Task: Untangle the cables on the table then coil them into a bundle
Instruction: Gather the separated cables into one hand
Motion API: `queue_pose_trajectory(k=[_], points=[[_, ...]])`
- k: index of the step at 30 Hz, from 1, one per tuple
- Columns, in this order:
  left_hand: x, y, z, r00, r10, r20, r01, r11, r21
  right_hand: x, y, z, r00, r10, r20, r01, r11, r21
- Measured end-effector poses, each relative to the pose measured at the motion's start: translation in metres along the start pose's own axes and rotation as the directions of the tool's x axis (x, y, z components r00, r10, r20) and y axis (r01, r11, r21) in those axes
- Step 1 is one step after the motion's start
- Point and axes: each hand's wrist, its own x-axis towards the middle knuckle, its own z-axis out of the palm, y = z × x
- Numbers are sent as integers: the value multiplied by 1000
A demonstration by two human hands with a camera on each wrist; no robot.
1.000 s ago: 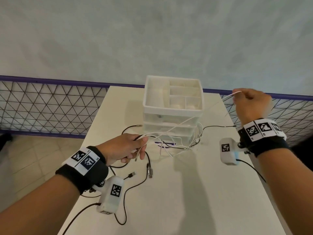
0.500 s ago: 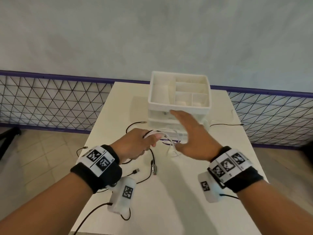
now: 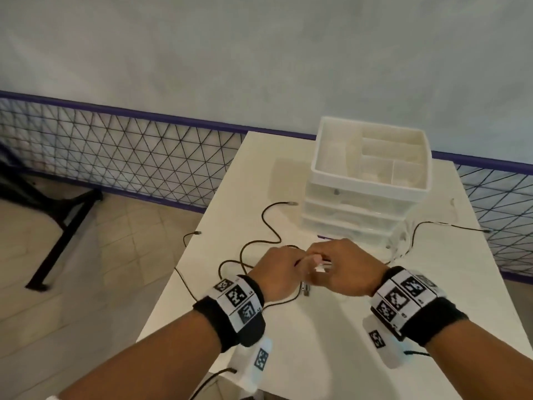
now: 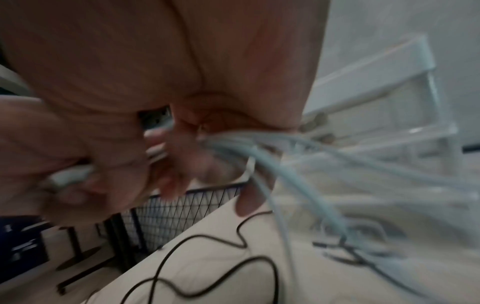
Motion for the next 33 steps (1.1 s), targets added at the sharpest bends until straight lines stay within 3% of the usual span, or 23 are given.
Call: queue_pose_trajectory(k=[2,4,5,7,8,10,12,14,18,20,23,25,28,31,33], points=[[2,-14,1,998,-58,8,59,989,-138,4,4,6,998,58,-27,-59,997,-42],[3,-45,-4,972,-206,-109,173,951,-256,5,11,6,975,213,-64,-212,977,16],[0,-65,-6,937,-283,-205,238,947,-217,3,16,4,959,271,-87,-266,962,67],[-12,-108,-9,878,-382,-289,412,910,50,-2,21,1,939,330,-101,-310,935,170],[-21,-127,-7,880,-414,-235,464,856,228,-4,22,1,933,346,-101,-319,924,212],[-39,-158,2,889,-455,-52,418,758,501,-7,24,2,922,373,-102,-336,903,267],[-53,-177,15,908,-419,20,339,760,555,-8,24,4,913,395,-105,-347,884,312],[-59,-189,25,940,-339,-34,300,779,550,-7,21,5,909,401,-111,-344,874,343],[-60,-179,23,963,-241,-122,270,822,501,-4,12,8,909,402,-109,-341,869,359],[-54,-154,7,972,-134,-191,208,870,448,-1,8,8,912,384,-143,-298,861,412],[-40,-92,-23,959,106,-261,-7,935,355,3,-4,6,941,302,-151,-165,802,574],[-29,-48,-34,955,179,-237,-104,949,298,6,-20,3,976,188,-107,-76,761,644],[-13,-5,-41,943,245,-224,-189,951,245,7,-29,-2,987,90,-132,2,817,577],[-4,0,-55,959,194,-206,-170,977,127,-6,-12,-17,946,233,-224,-68,820,568],[-3,-9,-67,956,143,-256,-102,981,167,-22,7,-32,891,372,-260,-110,732,672]])
